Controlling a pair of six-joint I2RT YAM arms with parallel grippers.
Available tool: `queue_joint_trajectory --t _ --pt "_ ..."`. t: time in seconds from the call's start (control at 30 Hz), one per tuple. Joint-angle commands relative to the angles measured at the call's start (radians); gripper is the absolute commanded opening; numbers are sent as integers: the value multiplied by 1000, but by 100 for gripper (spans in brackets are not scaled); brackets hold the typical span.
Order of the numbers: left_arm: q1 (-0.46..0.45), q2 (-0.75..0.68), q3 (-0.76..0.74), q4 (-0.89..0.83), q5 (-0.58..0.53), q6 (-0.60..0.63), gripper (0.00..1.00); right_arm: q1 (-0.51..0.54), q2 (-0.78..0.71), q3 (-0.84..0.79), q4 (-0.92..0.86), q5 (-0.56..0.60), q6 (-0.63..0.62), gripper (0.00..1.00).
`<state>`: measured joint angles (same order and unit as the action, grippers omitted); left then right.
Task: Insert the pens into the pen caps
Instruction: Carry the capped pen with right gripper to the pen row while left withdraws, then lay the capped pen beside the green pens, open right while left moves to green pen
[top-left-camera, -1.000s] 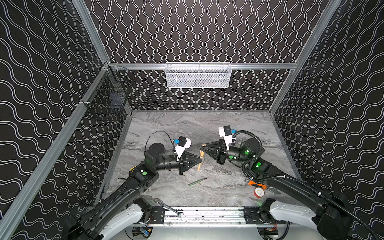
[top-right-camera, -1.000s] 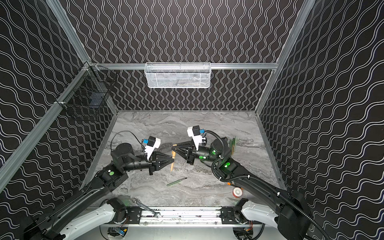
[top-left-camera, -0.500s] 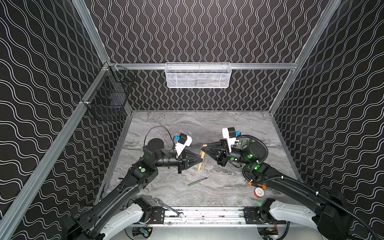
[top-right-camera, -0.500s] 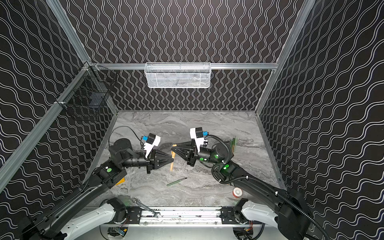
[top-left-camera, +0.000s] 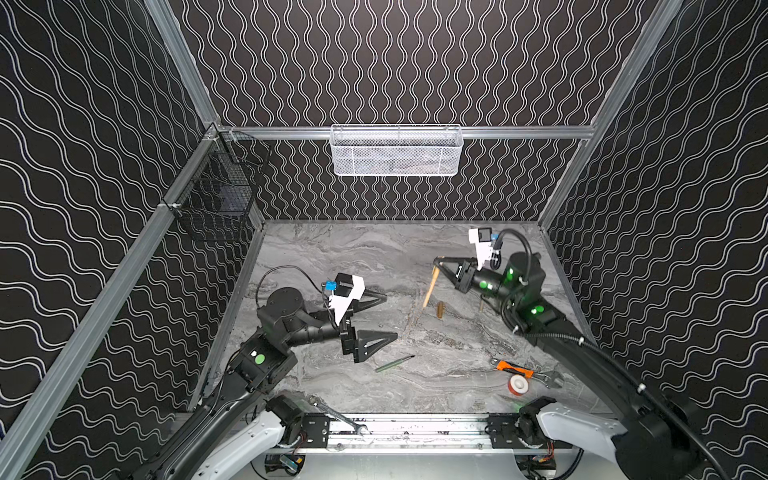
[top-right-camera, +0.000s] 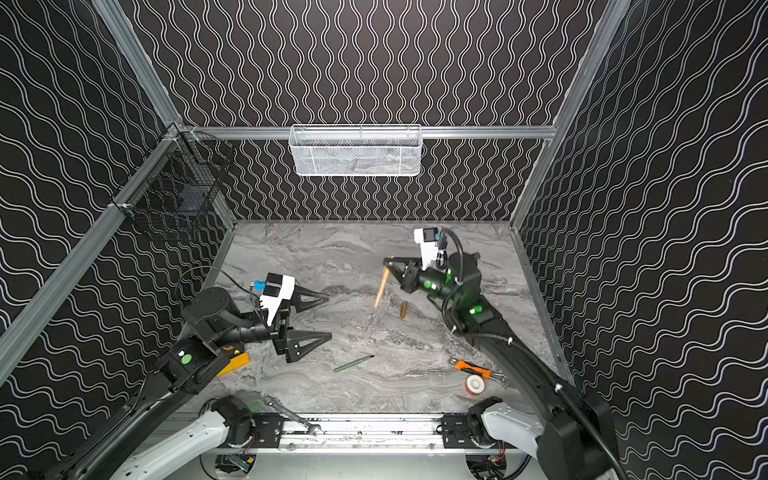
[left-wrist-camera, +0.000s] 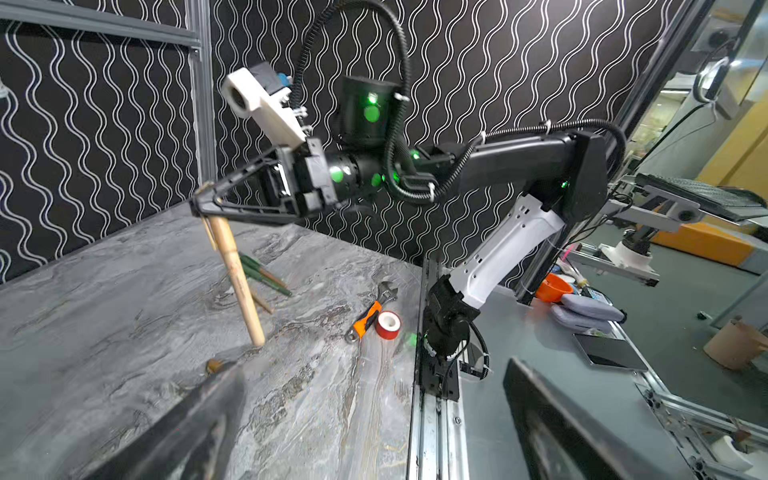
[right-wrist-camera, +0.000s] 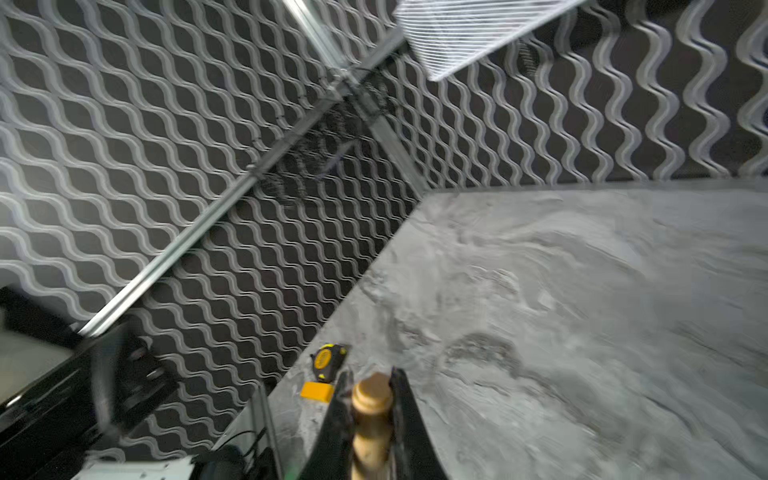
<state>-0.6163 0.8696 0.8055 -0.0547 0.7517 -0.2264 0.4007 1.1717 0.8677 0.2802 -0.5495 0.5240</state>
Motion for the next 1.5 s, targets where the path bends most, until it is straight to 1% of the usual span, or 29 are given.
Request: queue_joint_trajectory --t 0.0,0.07,0.1,0.23,0.3,0.37,0.43,0.5,0.57,0.7,0.87,0.97,1.07,1.2,1.3,1.47 --pt "1 -27 10 -172 -84 67 99 -88 128 119 -372 54 -132 0" --pt "0 -47 11 -223 -99 80 99 -133 253 223 -498 130 -210 0" --pt "0 -53 7 -236 -99 84 99 -151 302 258 -535 161 -229 0" --pt "1 -59 -9 -249 -82 75 99 -238 523 413 -646 188 -279 0" --pt "1 -53 -11 -249 -72 69 99 -253 617 505 -735 263 -314 0" --pt "1 -46 -12 -255 -71 70 98 -261 710 587 -824 368 -343 0" --pt "1 -37 -9 -260 -71 76 99 -273 792 635 -878 407 -365 0" --pt "0 -28 -6 -262 -74 76 99 -281 837 653 -906 460 -376 2" --pt "0 -16 -5 -257 -71 75 99 -298 870 649 -913 471 -387 3" --pt "1 24 -2 -276 -104 74 99 -332 882 599 -888 466 -387 6" --pt "-8 146 19 -401 -230 124 99 -348 870 573 -879 519 -397 16" --pt "-50 227 32 -450 -321 158 99 -349 871 584 -885 537 -404 22" --pt "-101 291 40 -465 -407 167 99 -347 849 581 -867 509 -406 32" --pt "-156 363 40 -484 -515 173 99 -346 795 565 -845 488 -407 41" --pt "-188 415 56 -484 -532 187 99 -344 735 542 -827 467 -415 47" --pt "-219 544 107 -503 -588 234 98 -344 588 451 -759 367 -407 59"
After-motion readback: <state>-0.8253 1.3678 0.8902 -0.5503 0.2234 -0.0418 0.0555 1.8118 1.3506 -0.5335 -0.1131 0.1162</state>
